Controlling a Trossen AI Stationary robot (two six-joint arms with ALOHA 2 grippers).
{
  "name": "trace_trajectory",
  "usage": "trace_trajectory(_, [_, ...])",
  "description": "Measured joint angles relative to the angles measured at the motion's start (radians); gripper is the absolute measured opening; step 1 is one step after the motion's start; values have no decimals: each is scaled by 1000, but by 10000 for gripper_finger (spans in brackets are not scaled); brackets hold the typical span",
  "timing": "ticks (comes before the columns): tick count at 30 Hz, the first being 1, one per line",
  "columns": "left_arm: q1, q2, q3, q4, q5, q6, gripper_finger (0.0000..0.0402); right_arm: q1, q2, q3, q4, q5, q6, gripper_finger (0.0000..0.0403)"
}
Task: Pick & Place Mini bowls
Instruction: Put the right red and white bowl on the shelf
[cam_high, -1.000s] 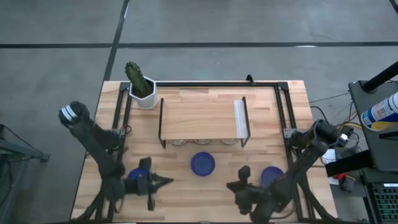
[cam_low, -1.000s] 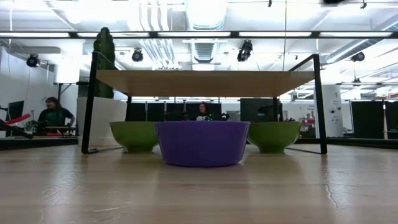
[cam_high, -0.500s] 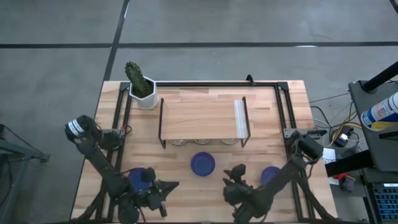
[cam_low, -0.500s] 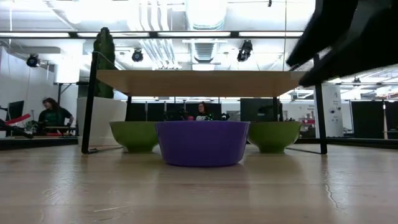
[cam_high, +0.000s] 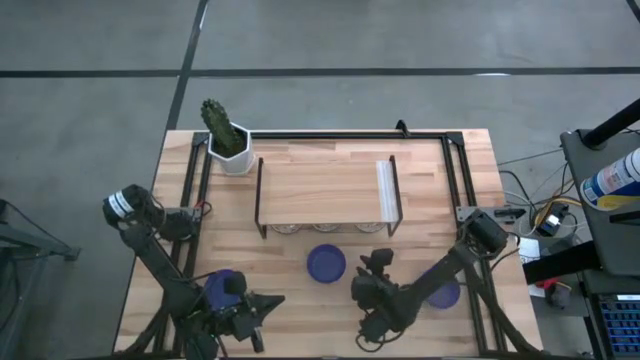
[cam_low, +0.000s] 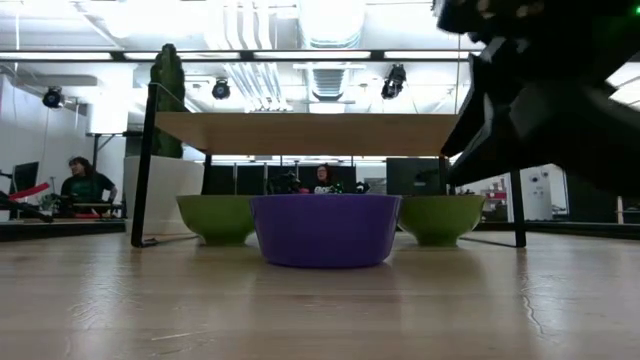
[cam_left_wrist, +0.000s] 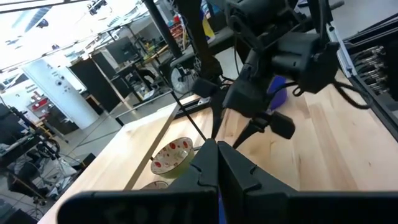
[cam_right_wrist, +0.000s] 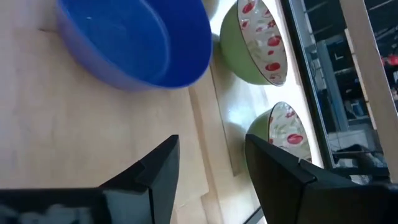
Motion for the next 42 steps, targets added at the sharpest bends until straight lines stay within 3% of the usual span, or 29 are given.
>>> trace_trajectory(11, [-3, 0, -2, -53, 0, 4, 0, -20, 81, 0, -47, 76, -78, 176])
trace_trajectory(19, [-3, 0, -2, -80, 0, 6, 0, -27, 93, -1, -145, 109, 30, 176])
trace_trajectory(33, [-8, -1, -2, -80, 0, 29, 0, -115, 93, -2, -147, 102, 53, 176])
trace_trajectory(42, [-9, -1, -2, -79, 0, 30, 0, -160, 93, -19, -148, 31, 83, 176])
